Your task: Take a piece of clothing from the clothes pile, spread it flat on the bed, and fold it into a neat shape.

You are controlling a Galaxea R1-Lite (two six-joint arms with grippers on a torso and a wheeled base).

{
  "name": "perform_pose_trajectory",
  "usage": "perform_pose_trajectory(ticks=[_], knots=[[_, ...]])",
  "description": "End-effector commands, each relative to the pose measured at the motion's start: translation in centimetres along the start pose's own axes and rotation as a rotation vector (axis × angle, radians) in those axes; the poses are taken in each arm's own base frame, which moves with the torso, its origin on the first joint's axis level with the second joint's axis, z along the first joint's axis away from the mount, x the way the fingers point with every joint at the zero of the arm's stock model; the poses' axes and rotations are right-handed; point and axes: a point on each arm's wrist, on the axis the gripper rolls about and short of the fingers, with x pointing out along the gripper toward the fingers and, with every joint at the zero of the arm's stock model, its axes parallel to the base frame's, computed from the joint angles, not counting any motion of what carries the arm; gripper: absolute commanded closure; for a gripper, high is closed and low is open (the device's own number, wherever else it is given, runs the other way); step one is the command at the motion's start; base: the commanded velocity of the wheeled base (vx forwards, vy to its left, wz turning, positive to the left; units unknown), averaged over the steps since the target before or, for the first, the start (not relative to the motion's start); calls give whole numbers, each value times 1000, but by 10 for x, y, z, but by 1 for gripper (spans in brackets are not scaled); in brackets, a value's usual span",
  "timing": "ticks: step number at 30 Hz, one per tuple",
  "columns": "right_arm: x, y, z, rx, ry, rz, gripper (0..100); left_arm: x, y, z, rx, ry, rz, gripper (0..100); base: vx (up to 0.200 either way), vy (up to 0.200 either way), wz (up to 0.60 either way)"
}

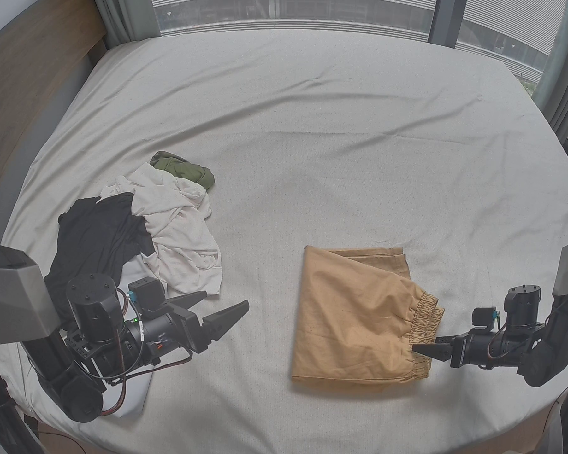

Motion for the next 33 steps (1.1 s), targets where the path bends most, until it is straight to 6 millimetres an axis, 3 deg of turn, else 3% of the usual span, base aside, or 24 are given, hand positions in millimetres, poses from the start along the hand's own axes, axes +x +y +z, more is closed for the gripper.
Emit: perform_pose_trajectory(ticks=[1, 33], knots=[[9, -3, -8, 25, 18, 3, 0, 0, 0, 0, 0, -2, -1, 0, 0, 0, 0], [36, 16, -20, 112, 51, 107, 0, -1, 0, 0, 5, -2, -1, 0, 0, 0, 0]])
